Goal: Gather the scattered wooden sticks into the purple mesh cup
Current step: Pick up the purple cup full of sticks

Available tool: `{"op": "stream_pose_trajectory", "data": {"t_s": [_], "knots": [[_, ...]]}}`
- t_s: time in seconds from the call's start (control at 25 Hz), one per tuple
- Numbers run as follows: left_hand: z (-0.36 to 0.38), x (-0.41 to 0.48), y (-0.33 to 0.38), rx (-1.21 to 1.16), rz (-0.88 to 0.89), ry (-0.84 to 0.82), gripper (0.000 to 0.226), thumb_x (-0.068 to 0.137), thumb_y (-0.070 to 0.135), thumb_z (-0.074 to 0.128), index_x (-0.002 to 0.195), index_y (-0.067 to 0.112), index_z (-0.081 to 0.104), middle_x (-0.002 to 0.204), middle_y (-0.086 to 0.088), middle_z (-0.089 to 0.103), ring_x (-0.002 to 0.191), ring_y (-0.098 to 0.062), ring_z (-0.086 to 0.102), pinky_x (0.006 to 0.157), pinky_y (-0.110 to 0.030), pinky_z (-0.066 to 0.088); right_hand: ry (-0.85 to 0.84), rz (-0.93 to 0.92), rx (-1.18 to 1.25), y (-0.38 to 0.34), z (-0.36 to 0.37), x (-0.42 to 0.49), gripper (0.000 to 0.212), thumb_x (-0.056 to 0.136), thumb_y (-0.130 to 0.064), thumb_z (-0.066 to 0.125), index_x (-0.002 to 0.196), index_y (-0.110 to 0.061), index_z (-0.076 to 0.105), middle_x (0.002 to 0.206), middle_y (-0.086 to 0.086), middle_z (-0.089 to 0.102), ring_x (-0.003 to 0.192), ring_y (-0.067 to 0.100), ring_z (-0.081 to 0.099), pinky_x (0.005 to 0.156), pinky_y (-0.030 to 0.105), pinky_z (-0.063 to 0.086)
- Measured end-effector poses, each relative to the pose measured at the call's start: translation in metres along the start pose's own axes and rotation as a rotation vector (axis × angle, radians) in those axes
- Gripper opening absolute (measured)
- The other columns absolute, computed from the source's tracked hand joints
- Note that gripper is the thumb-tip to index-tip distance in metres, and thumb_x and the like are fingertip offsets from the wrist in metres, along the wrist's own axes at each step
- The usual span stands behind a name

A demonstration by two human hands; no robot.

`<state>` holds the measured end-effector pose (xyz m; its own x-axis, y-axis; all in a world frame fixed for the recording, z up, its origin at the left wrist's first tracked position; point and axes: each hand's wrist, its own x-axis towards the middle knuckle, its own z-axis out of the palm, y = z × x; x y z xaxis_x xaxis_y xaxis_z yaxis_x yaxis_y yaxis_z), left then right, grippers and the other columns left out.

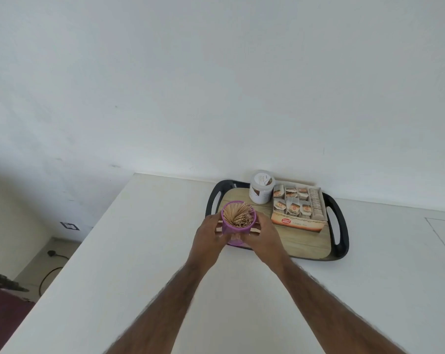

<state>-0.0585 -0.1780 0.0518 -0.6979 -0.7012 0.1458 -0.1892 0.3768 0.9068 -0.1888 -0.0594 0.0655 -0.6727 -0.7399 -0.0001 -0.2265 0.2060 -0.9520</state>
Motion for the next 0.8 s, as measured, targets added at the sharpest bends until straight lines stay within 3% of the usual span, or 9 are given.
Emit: {"op": "stream_pose_trajectory", "data": {"t_s": [0.16,0.28,0.44,0.52,0.64,0.8], "knots": [[0.006,0.050,0.000,-0.036,-0.034,0.022,0.044,0.085,0.031,0.077,0.123,0.047,0.061,0.113,0.023,0.061,0.103,0.003,0.064,0.075,-0.008,0.053,0.071,0.025,0.027,0.004,0.002,0.052,0.065,0.069,-0.030,0.094,0.121,-0.026,0.055,0.115,-0.014,0.066,0.109,0.007,0.063,0.087,0.023,0.055],[0.015,0.083,-0.013,0.057,-0.056,0.050,0.045,0.087,0.027,0.076,0.130,0.032,0.063,0.113,0.009,0.059,0.098,-0.002,0.064,0.072,-0.002,0.048,0.078,0.059,0.017,0.012,0.005,0.085,0.062,0.069,-0.034,0.092,0.119,-0.037,0.055,0.114,-0.019,0.066,0.110,0.003,0.062,0.092,0.029,0.054],[0.025,0.112,-0.031,0.085,-0.088,0.063,0.039,0.090,0.023,0.074,0.128,0.029,0.065,0.110,0.006,0.058,0.092,0.003,0.062,0.071,0.000,0.044,0.082,0.074,-0.019,0.018,0.011,0.111,0.053,0.070,-0.035,0.091,0.107,-0.054,0.057,0.106,-0.031,0.065,0.098,-0.015,0.059,0.077,0.011,0.046],[0.028,0.122,-0.037,0.086,-0.093,0.060,0.040,0.091,0.022,0.073,0.129,0.028,0.065,0.110,0.006,0.058,0.091,0.002,0.063,0.071,0.000,0.044,0.080,0.081,-0.027,0.020,0.014,0.120,0.051,0.071,-0.031,0.090,0.100,-0.058,0.057,0.100,-0.035,0.066,0.094,-0.016,0.060,0.066,0.004,0.046],[0.031,0.133,-0.043,0.112,-0.112,0.047,0.040,0.093,0.024,0.072,0.131,0.028,0.064,0.113,0.005,0.057,0.093,-0.001,0.063,0.072,0.002,0.044,0.093,0.074,-0.025,0.024,0.019,0.131,0.051,0.073,-0.026,0.090,0.102,-0.052,0.058,0.097,-0.036,0.067,0.093,-0.015,0.061,0.063,0.001,0.046],[0.032,0.145,-0.046,0.136,-0.116,0.005,0.041,0.095,0.023,0.070,0.135,0.027,0.063,0.117,0.003,0.060,0.096,-0.002,0.063,0.072,0.000,0.046,0.132,0.129,0.006,0.031,0.022,0.138,0.056,0.077,-0.027,0.087,0.123,-0.032,0.055,0.110,-0.018,0.067,0.098,-0.002,0.063,0.071,0.012,0.047]]}}
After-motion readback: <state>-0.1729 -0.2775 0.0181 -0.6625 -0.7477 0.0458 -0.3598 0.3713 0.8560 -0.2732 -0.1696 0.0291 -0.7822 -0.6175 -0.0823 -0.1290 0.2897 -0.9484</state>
